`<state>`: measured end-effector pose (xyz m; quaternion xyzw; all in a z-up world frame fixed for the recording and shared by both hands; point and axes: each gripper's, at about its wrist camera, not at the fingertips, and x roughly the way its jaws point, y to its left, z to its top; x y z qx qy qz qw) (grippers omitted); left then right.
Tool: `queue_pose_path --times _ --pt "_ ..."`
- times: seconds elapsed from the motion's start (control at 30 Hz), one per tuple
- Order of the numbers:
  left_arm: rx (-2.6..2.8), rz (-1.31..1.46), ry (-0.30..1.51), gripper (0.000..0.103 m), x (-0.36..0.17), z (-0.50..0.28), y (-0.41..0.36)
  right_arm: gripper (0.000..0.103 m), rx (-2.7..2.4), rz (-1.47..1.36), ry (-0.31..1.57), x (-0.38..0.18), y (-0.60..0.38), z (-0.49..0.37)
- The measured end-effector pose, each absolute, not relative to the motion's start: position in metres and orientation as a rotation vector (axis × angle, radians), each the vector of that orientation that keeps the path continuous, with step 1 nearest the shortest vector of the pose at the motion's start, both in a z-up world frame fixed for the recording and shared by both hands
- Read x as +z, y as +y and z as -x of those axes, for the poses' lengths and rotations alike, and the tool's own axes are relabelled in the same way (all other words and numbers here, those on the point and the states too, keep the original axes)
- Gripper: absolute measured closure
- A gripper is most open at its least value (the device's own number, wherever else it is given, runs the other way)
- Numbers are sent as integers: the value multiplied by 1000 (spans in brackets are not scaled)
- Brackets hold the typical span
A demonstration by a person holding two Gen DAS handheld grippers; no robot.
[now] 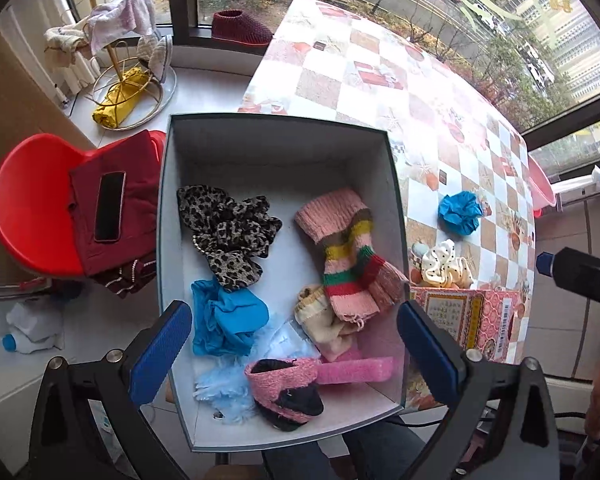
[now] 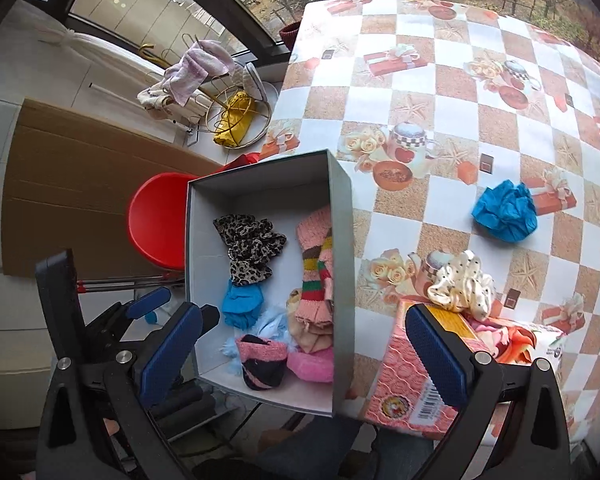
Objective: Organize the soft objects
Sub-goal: 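Reach the left tool to the blue cloth while the right tool reaches the polka-dot scrunchie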
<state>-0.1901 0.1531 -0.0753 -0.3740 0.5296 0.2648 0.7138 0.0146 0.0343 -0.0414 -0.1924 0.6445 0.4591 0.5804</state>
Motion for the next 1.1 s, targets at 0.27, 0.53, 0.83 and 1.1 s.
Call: queue_pose_path --times 0.27,0.53,0.83,1.1 --pt "481 749 1215 0 -68 133 127 0 864 348 1536 -46 -37 -83" --pt "418 688 1286 0 -73 81 109 0 667 347 1610 -92 -84 -135" --pt "451 690 1353 0 -87 44 106 0 684 429 1751 -163 -62 -155" --pt "528 728 1391 0 -97 34 111 0 825 523 1892 -214 -6 -145"
